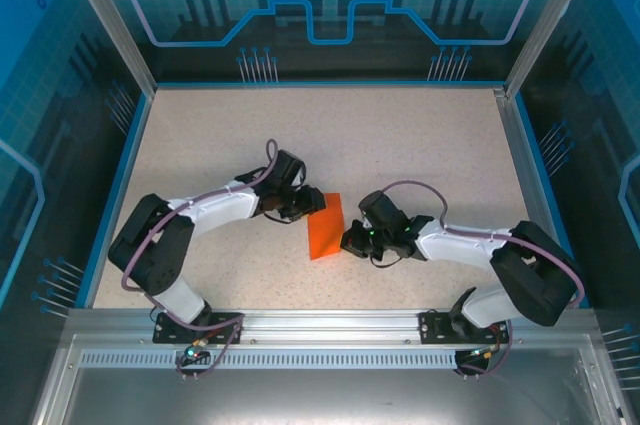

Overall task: Fold a paper plane with a square sheet of paper (pick it up from the middle)
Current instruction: Third fold the triangle at the center of the table.

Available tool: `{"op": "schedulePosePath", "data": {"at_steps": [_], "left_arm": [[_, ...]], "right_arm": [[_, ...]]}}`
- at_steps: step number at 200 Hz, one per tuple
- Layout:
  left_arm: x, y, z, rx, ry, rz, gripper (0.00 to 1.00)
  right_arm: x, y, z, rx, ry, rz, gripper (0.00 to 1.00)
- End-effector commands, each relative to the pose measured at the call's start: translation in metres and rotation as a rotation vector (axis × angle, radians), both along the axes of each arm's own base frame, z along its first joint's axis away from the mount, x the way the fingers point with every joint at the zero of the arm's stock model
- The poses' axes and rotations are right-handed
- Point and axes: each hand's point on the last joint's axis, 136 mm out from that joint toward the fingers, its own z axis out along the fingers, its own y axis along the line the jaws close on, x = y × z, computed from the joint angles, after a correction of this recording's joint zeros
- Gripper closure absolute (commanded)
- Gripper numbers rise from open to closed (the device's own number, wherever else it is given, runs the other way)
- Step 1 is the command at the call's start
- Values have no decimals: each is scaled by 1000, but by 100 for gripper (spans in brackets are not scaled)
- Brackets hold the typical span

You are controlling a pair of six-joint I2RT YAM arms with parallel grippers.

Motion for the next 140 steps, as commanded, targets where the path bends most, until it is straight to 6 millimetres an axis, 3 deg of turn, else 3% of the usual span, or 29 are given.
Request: {"op": "schedulePosePath", "data": {"at_steps": [1, 73, 140], "left_arm": [[7, 13, -4, 33, -3, 7, 61], [7, -2, -29, -15, 54, -45, 67], [-4, 4, -62, 33, 152, -34, 70]], "right_arm": [[1, -6, -4, -55, 23, 13, 100], [6, 3, -1, -72, 41, 51, 100], [19, 25, 8, -44, 16, 94, 100]]}}
